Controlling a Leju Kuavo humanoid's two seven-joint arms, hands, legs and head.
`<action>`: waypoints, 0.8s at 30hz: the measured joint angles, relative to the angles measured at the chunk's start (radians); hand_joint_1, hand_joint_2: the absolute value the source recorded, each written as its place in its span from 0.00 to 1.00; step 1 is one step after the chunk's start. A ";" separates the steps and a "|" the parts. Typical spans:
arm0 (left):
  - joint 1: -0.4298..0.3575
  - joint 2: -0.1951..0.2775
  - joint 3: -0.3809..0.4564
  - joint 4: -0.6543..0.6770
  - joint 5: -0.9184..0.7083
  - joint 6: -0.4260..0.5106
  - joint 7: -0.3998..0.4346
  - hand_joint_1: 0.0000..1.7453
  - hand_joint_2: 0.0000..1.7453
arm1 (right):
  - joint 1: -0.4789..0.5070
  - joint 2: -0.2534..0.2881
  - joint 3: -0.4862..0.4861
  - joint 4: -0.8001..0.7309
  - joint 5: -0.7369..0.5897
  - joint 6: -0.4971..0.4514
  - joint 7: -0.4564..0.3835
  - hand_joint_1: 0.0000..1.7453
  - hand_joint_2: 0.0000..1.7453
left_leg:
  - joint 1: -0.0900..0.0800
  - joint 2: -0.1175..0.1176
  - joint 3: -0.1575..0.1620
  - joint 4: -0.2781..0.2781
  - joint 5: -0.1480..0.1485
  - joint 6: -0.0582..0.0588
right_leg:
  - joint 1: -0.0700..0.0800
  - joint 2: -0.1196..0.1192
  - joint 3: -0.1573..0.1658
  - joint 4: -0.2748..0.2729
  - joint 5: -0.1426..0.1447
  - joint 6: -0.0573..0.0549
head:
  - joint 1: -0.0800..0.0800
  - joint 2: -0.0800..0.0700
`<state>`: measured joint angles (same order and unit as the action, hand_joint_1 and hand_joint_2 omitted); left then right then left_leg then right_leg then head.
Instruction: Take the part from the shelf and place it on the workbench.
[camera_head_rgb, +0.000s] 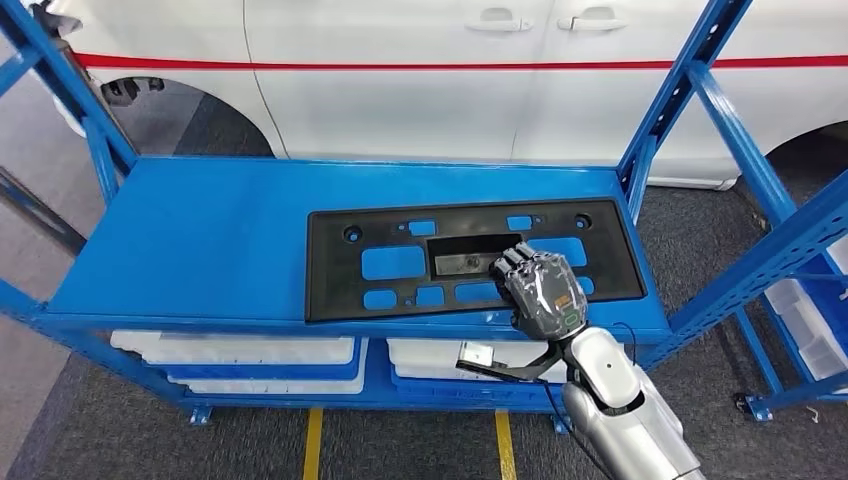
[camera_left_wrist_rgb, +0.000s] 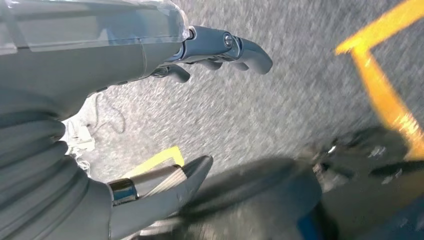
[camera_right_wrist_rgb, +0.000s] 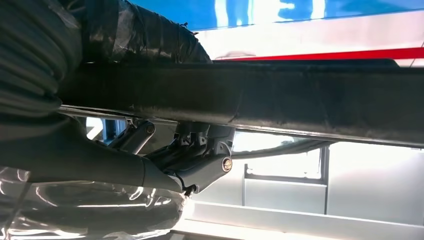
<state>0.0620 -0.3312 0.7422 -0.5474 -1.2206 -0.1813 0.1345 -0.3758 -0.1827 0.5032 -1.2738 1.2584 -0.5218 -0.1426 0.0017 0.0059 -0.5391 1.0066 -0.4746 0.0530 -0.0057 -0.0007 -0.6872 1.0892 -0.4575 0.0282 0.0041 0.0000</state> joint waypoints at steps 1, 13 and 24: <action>-0.001 0.000 0.000 0.001 -0.002 -0.002 0.000 0.00 1.00 | -0.001 -0.002 0.000 -0.002 -0.005 0.005 -0.002 1.00 1.00 | 0.000 0.002 -0.012 -0.001 0.012 0.004 | -0.003 0.001 -0.015 0.050 -0.051 0.004 | 0.000 0.000; -0.003 0.011 0.010 0.029 -0.030 -0.041 -0.018 0.00 1.00 | 0.025 -0.035 0.000 -0.115 -0.308 0.179 -0.180 1.00 1.00 | -0.004 -0.002 -0.124 0.024 0.103 -0.032 | -0.003 -0.001 0.185 -0.077 -0.063 -0.021 | 0.001 0.000; 0.018 0.013 0.044 -0.002 -0.039 -0.109 -0.023 0.00 1.00 | 0.096 -0.096 0.009 -0.271 -0.355 0.235 -0.214 1.00 1.00 | 0.005 -0.010 0.002 0.115 -0.044 -0.055 | -0.011 -0.010 0.032 -0.046 0.045 -0.027 | -0.003 0.000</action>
<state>0.0802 -0.3180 0.7858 -0.5495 -1.2592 -0.2906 0.1115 -0.2802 -0.2788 0.5124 -1.5452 0.9037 -0.2865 -0.3562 0.0070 -0.0043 -0.5375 1.1219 -0.5187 -0.0017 -0.0163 -0.0107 -0.6552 1.0428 -0.4122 0.0017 0.0013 0.0000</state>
